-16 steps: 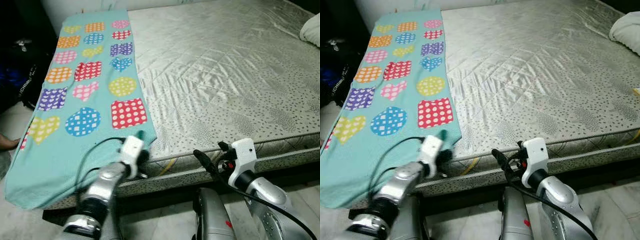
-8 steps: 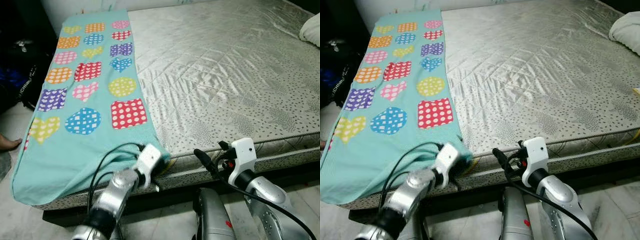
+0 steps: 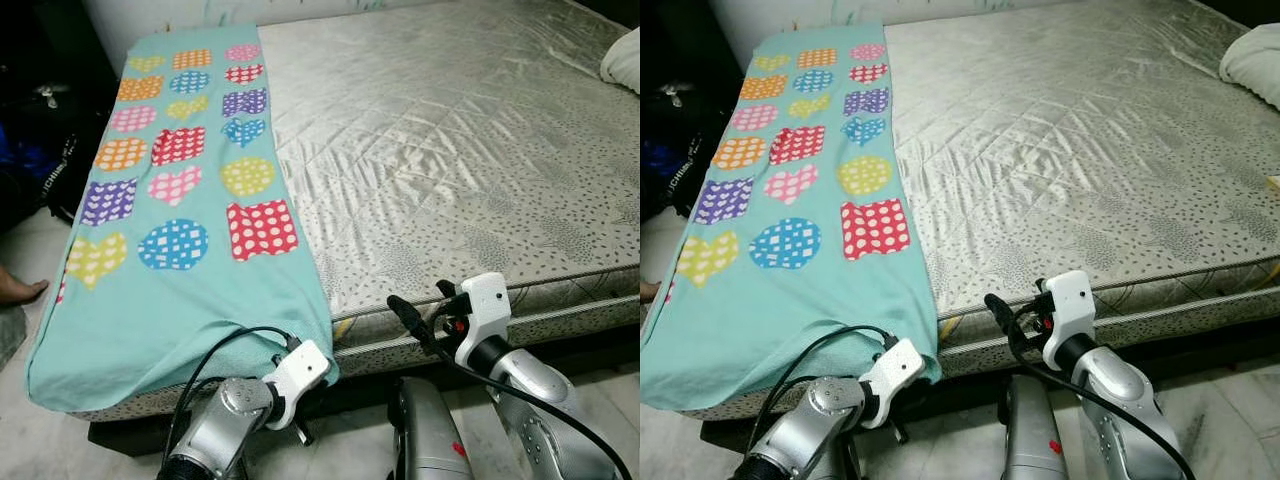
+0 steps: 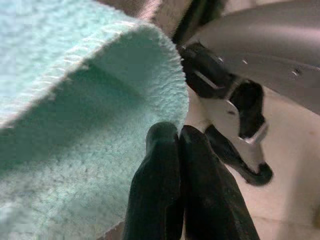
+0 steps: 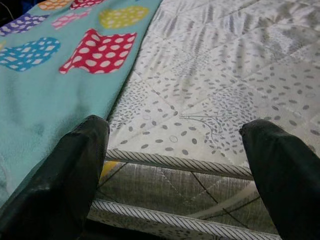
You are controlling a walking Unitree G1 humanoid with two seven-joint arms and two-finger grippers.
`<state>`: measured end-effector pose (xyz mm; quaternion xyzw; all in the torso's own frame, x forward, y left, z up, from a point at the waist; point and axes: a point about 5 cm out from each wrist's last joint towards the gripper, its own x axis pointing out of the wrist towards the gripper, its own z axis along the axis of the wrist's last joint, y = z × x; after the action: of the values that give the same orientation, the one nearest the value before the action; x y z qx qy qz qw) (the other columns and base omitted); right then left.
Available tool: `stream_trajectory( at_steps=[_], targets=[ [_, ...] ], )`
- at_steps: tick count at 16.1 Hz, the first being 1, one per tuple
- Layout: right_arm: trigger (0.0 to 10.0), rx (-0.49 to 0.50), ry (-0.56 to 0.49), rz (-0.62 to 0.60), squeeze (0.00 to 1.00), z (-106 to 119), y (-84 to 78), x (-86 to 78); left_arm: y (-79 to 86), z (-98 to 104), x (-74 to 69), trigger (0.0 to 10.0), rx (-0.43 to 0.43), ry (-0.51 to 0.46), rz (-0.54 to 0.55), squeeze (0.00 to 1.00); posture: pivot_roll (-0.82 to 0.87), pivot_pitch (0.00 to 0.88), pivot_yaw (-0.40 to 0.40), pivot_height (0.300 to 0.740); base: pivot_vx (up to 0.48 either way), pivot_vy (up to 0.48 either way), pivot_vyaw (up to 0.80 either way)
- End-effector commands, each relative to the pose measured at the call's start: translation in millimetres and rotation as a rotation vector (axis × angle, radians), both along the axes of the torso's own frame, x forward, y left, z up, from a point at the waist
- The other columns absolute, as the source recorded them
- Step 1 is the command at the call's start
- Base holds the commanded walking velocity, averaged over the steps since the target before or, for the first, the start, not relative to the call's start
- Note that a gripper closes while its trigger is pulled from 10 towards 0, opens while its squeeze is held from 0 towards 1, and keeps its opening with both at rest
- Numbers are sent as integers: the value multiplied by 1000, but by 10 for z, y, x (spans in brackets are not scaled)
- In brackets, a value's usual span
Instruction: Clean up the room
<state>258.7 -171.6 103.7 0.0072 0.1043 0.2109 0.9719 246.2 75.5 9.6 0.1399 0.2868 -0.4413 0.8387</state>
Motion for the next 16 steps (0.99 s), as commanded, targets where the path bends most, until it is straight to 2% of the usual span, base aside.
stream_trajectory(
  at_steps=[1, 3, 4, 6, 7, 8, 9, 10, 12, 13, 16],
  targets=[
    [10000, -1, -4, 3, 0, -3, 26, 7, 31, 46, 35, 10000, -18, -40, 53, 1000, -178, 54, 56, 532, 0, 0, 0],
    [10000, 2, -3, 3, 0, -10, 40, 12, 66, 111, 64, 10000, -37, -88, 78, 1000, -176, 53, 56, 532, 0, 0, 0],
    [10000, 4, -4, 5, 0, -19, 55, 18, 63, 200, 79, 10000, -84, -149, 76, 1000, -168, 47, 54, 532, 0, 0, 0],
    [10000, 5, -5, 3, 0, -37, 81, 36, 38, 363, 60, 10000, -118, -303, 12, 1000, -160, 39, 53, 532, 0, 0, 0],
    [10000, 5, -5, 2, 0, -38, 83, 38, 32, 384, 56, 10000, -124, -319, 5, 1000, -160, 39, 53, 532, 0, 0, 0],
    [10000, 3, -6, 1, 0, -43, 95, 48, 35, 486, 64, 10000, -138, -381, 22, 1000, -156, 36, 53, 532, 0, 0, 0],
    [10000, -1, -8, -2, 0, -51, 109, 58, 107, 621, 105, 10000, -137, -468, 103, 1000, -150, 32, 54, 532, 0, 0, 0],
    [10000, -3, -11, -7, 0, -57, 106, 64, 226, 691, 99, 10000, -149, -483, 211, 1000, -143, 28, 56, 532, 0, 0, 0],
    [10000, -2, -17, -21, 0, -56, 97, 75, 343, 741, 61, 10000, -194, -466, 330, 1000, -138, 26, 55, 532, 0, 0, 0],
    [10000, 14, -41, -52, 0, -29, 87, 104, 495, 802, -19, 10000, -261, -509, 458, 1000, -124, 20, 53, 532, 0, 0, 0],
    [10000, 72, -78, -146, 0, 35, 89, 158, 783, 889, -127, 10000, -265, -624, 643, 1000, -111, 10, 50, 532, 0, 0, 0]
  ],
)
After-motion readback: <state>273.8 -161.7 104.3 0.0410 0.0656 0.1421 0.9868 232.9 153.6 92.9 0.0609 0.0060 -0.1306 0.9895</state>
